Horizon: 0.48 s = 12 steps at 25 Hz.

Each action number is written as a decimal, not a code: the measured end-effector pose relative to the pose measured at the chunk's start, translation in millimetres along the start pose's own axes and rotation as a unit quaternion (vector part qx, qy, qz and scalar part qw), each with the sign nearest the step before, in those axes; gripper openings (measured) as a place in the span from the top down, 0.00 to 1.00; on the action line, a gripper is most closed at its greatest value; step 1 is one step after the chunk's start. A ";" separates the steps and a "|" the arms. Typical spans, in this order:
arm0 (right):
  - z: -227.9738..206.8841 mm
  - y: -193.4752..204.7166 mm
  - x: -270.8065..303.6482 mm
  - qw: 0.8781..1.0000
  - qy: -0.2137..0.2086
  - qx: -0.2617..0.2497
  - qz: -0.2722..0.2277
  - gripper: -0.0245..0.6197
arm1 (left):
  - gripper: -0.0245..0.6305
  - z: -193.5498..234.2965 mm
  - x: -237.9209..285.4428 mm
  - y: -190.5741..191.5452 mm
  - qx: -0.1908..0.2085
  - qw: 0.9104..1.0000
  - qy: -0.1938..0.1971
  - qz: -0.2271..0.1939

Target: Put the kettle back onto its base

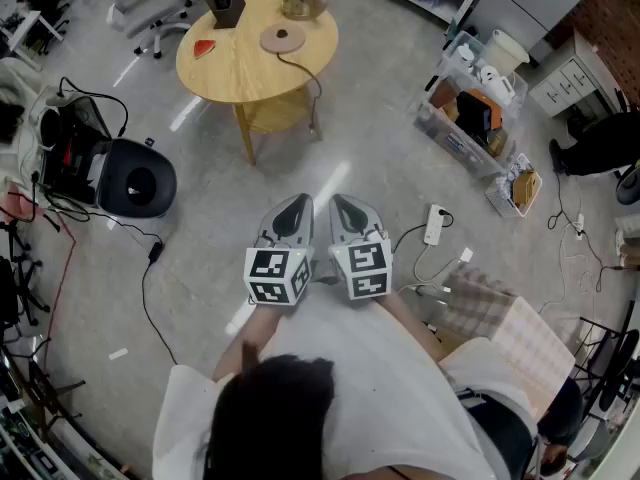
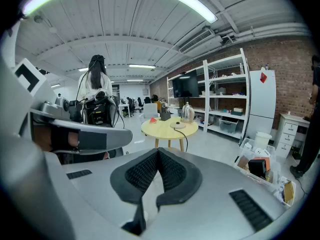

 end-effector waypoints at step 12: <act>-12.8 -3.2 12.5 0.999 0.014 0.031 0.001 0.92 | 0.91 7.7 18.8 -4.4 -0.006 1.000 0.009 0.009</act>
Point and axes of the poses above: the fingertips, and each gripper's own axes: x forward along the fingers, z to its left, y out of its underside, the point moved 3 cm from there along -x, backward along the fingers, and after that the axes turned 2 degrees about -y, right-handed, at the moved point
